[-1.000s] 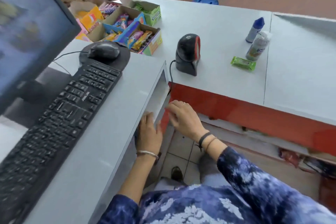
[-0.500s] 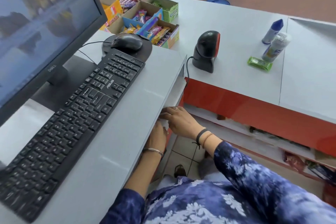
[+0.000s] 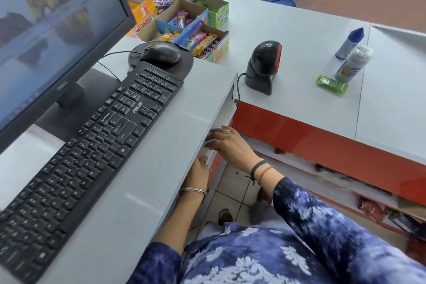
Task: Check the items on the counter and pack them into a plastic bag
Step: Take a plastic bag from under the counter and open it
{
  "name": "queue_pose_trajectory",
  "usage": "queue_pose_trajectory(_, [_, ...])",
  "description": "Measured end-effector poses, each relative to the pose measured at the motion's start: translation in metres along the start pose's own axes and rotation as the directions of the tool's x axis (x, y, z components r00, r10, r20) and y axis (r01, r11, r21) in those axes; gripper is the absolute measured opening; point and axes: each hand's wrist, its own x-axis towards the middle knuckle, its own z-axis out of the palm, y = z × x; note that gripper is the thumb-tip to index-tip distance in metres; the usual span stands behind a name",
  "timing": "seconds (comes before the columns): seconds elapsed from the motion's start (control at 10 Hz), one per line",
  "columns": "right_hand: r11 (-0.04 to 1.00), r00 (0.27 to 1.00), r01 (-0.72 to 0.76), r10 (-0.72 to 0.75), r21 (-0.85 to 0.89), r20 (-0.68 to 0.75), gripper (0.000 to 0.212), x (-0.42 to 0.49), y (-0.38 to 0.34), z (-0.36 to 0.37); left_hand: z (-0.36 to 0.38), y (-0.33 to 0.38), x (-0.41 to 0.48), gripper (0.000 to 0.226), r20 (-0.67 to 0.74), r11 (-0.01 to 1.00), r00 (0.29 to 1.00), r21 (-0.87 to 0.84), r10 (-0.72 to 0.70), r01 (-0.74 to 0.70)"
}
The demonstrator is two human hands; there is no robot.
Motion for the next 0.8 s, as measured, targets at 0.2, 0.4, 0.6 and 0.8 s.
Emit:
queue_pose_trajectory(0.2, [0.999, 0.998, -0.053, 0.052, 0.006, 0.026, 0.013, -0.007, 0.005, -0.03, 0.008, 0.005, 0.004, 0.031, -0.077, 0.981, 0.982, 0.098, 0.174, -0.166])
queue_pose_trajectory(0.4, [0.916, 0.952, -0.305, 0.29, 0.262, 0.093, 0.017, -0.025, 0.013, -0.113, 0.009, 0.077, 0.008, 0.028, 0.146, 0.845, 0.938, 0.406, 0.316, -0.348])
queue_pose_trajectory(0.6, [0.326, 0.759, -0.568, 0.562, 0.756, 0.328, 0.057, -0.064, 0.09, -0.216, -0.002, 0.174, 0.033, 0.024, 0.39, 0.827, 0.739, -0.125, 0.549, -0.548])
queue_pose_trajectory(0.8, [0.217, 0.858, -0.241, 0.503, 0.946, 0.103, 0.016, -0.084, 0.158, -0.305, 0.021, 0.299, 0.093, 0.015, 0.244, 0.734, 0.696, -0.306, 0.676, -0.606])
